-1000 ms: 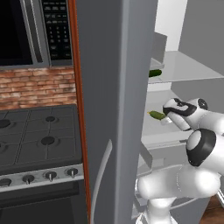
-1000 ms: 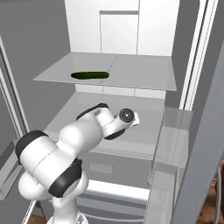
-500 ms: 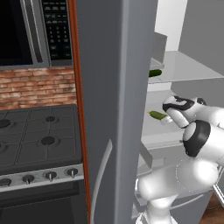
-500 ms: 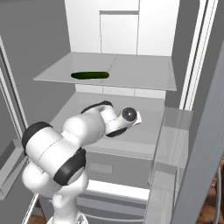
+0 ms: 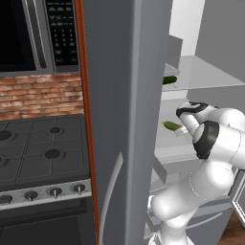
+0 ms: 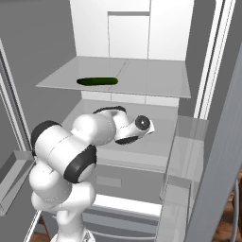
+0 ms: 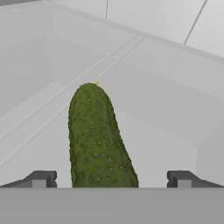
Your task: Place one cucumber and one fish in each tupperware on the nearby counter, to pack two identical lunches.
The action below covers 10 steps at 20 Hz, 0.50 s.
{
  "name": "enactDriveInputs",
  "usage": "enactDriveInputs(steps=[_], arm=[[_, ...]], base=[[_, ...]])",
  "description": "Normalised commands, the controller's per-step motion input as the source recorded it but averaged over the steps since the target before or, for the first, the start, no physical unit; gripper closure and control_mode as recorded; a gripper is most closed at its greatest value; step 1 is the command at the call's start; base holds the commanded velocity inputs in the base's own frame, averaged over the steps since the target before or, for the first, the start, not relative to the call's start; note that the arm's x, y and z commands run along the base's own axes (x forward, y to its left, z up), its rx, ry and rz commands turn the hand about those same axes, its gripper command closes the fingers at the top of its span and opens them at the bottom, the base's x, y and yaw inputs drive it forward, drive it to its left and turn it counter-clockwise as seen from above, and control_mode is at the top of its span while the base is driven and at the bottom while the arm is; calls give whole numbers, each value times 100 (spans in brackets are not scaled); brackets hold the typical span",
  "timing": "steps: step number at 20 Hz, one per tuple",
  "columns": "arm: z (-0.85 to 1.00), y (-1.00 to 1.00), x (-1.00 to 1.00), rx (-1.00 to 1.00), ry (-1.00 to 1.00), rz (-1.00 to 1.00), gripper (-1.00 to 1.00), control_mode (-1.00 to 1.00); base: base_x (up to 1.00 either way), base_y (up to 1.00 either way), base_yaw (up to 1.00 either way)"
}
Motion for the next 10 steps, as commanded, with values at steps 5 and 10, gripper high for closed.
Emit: enactDriveInputs(steps=[5, 10], arm=[[-24, -6, 21, 0, 0, 2, -100, -100], [-26, 0, 22, -1, 0, 3, -100, -100]], base=[[0, 0, 0], [0, 0, 0]])
